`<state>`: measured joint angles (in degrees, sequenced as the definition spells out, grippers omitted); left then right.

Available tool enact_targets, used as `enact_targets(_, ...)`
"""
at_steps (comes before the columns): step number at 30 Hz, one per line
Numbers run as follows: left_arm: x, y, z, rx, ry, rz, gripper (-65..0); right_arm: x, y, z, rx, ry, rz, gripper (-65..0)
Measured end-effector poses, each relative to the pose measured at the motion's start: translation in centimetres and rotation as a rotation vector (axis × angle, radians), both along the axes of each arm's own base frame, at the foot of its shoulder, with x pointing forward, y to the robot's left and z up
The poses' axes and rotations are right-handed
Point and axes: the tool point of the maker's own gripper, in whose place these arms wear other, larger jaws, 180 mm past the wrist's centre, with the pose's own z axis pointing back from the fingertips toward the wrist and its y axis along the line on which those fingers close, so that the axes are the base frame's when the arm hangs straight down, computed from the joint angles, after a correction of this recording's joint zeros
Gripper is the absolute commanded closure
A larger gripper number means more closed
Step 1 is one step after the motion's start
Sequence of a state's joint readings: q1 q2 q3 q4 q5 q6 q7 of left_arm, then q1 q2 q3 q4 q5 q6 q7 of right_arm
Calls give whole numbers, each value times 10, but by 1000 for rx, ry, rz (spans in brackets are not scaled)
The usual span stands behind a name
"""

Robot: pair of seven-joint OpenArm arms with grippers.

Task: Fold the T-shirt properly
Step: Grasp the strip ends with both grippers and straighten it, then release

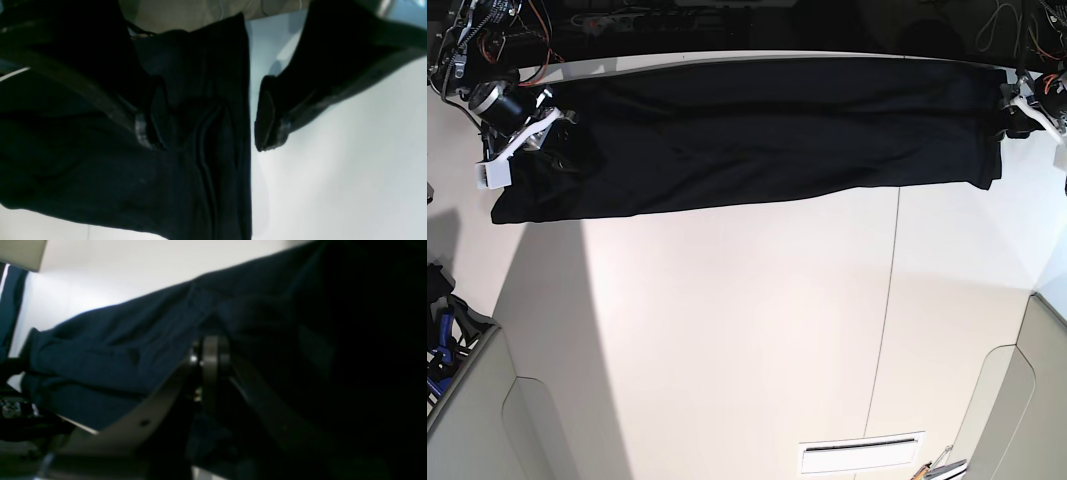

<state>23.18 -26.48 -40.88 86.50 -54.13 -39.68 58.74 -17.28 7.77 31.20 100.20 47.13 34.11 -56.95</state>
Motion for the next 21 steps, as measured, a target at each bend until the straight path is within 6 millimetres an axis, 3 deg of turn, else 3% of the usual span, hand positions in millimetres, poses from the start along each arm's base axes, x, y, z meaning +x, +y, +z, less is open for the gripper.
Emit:
enact_targets(5, -6, 4, -11, -27, 20, 32, -422, 1, 2, 2, 11, 0, 6, 0)
enact_targets(13, -5, -7, -22, -110, 12, 48, -421, 1, 3, 3, 21, -2, 7, 0)
enact_targets(18, -9, -33, -22, -234, 52, -4, -421, 0, 7, 5, 51, -3, 16, 0)
enact_targets(21, -13, -39, -22, -262, 68, -19, -420, 0, 7, 5, 50, -2, 17, 0)
